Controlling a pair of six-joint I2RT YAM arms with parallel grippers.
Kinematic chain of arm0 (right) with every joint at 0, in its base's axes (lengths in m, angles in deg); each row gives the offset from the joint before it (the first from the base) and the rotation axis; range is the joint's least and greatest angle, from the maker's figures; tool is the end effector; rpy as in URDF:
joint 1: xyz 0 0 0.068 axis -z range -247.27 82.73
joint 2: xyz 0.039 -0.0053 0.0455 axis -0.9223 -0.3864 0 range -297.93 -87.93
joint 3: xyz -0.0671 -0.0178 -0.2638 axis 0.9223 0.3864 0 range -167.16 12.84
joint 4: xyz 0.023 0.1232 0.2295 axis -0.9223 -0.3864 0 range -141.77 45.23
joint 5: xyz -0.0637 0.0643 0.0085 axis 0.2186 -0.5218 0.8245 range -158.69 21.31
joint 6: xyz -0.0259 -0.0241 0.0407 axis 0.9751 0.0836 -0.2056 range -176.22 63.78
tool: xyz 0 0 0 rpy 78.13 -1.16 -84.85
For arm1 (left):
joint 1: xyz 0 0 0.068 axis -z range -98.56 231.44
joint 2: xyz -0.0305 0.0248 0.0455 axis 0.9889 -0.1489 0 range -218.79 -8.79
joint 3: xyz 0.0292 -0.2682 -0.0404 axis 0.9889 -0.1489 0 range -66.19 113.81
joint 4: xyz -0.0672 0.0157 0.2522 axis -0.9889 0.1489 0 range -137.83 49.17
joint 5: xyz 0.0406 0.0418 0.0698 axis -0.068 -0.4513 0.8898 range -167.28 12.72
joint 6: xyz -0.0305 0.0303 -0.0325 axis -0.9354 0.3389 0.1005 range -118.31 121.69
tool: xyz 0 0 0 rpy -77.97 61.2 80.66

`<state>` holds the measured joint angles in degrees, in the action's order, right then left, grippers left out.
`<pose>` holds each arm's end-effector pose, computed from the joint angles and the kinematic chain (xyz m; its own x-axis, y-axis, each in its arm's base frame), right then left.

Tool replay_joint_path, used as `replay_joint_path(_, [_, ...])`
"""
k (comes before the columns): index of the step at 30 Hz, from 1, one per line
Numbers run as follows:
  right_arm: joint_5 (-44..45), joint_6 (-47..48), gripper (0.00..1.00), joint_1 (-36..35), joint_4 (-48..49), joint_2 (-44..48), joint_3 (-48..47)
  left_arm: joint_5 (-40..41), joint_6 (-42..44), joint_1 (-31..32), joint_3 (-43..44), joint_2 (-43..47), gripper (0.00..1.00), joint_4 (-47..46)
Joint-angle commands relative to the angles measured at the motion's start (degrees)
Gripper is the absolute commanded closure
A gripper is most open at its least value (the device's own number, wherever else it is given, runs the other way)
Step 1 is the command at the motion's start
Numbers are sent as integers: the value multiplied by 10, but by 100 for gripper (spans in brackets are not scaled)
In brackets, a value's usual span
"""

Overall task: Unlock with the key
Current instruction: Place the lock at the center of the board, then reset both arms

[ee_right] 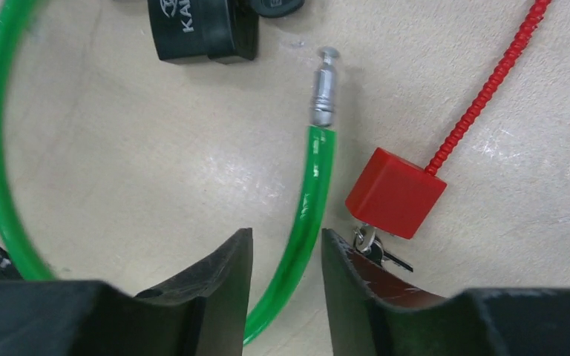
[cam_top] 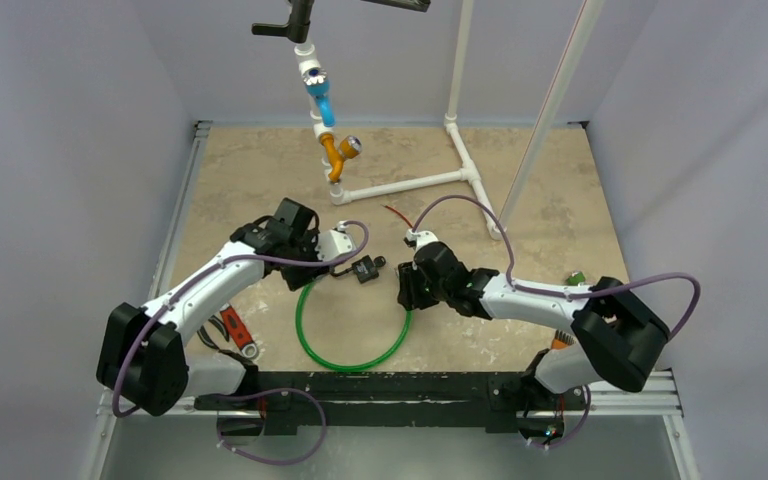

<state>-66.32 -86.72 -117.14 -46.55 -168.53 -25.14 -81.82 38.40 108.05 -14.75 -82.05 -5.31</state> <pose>0.1790 0.2102 0.1755 -0.7666 -0.1227 -0.6303 -0.4131 0.8458 0.3377 0.2142 -0.1105 0.2323 -0.3608 0.8473 -0.3898 0.8642 0.4608 0.2018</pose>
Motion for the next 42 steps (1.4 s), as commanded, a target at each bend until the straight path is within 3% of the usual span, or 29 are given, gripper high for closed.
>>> replay_joint_path(1, [20, 6, 56, -2, -3, -3, 3, 3, 20, -7, -8, -14, 43, -22])
replay_joint_path(4, [24, 7, 45, -2, -16, 0, -4, -9, 9, -12, -4, -11, 30, -18])
replay_joint_path(6, [29, 10, 35, -2, -29, 12, -11, -24, 1, -16, 4, -1, 15, -6])
replay_joint_path(8, [36, 17, 18, -2, -42, 28, -23, -47, -8, -25, 17, 15, 2, 9])
replay_joint_path(9, [38, 21, 5, -1, -51, 35, -32, -63, -12, -34, 26, 23, 0, 18])
replay_joint_path(10, [42, 25, 2, -1, -61, 44, -42, -78, -18, -42, 36, 31, 0, 28])
replay_joint_path(14, [58, 35, 1, 8, -103, 84, -85, -181, -44, -110, 82, 57, 0, 63])
replay_joint_path(21, [84, 47, 1, 105, -133, 192, -96, -350, -90, -311, 114, 75, 0, 60])
replay_joint_path(23, [140, 40, 1, 127, -134, 232, -85, -393, -110, -357, 111, 78, 0, 47])
replay_joint_path(25, [269, 4, 1, 129, -154, 257, -73, -423, -138, -395, 97, 87, 0, 20])
replay_joint_path(28, [429, -17, 1, 130, -120, 296, -12, -369, -232, -415, 57, 107, 0, -64])
replay_joint_path(31, [518, -6, 1, 130, -62, 341, 54, -324, -290, -422, 3, 142, 0, -151])
replay_joint_path(37, [579, 56, 1, 138, 79, 430, 168, -245, -356, -423, -91, 184, 0, -304])
replay_joint_path(42, [581, 151, 1, 163, 238, 392, 221, -228, -378, -422, -152, 151, 0, -396])
